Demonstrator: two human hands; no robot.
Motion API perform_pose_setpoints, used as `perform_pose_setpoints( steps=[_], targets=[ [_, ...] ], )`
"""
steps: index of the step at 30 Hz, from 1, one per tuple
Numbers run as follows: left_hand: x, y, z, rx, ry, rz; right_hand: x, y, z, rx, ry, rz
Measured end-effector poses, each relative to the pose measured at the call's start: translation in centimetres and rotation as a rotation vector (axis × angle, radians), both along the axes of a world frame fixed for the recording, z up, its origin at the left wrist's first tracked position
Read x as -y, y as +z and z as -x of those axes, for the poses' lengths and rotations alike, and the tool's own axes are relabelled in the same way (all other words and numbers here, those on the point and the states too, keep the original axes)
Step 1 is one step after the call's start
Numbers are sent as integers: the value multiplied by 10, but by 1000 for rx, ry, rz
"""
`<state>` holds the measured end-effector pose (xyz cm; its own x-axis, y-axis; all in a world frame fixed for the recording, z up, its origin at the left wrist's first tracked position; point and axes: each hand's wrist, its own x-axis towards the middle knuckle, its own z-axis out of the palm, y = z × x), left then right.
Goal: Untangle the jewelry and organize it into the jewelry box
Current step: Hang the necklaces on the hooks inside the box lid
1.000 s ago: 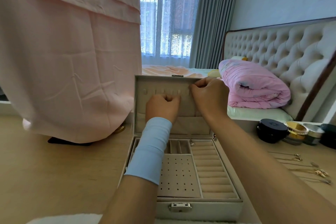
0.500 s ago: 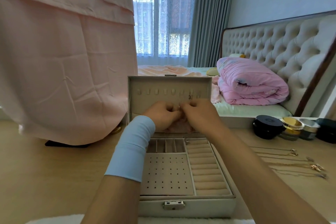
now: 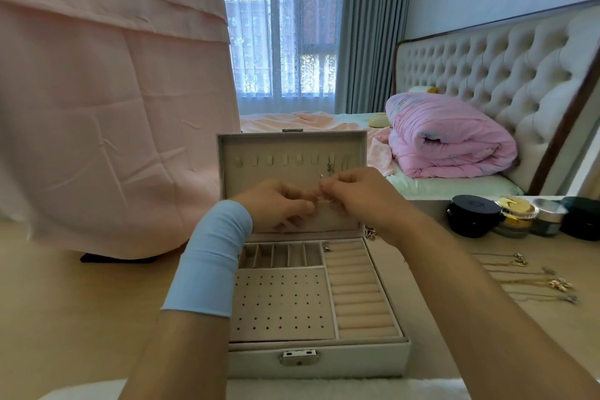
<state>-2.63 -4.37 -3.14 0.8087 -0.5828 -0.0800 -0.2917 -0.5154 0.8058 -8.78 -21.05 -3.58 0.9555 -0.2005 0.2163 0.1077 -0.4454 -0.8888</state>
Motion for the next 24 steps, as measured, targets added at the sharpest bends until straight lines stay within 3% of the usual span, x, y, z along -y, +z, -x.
perform_pose_setpoints(
  steps=[5,10,13,17,20,24],
  targets=[
    [15,-7,9,-105,-20,228,2,5,2,105,-42,215],
    [15,-9,8,-119,-10,270,4,3,0,154,-25,141],
    [13,-5,9,-83,33,259,12,6,2,9,-27,192],
    [13,2,11,39,106,186,15,2,9,-304,149,290],
    [15,7,15,137,95,157,8,-3,8,-269,207,304],
    [14,9,16,258,105,79,11,3,9,-165,119,258]
  ],
)
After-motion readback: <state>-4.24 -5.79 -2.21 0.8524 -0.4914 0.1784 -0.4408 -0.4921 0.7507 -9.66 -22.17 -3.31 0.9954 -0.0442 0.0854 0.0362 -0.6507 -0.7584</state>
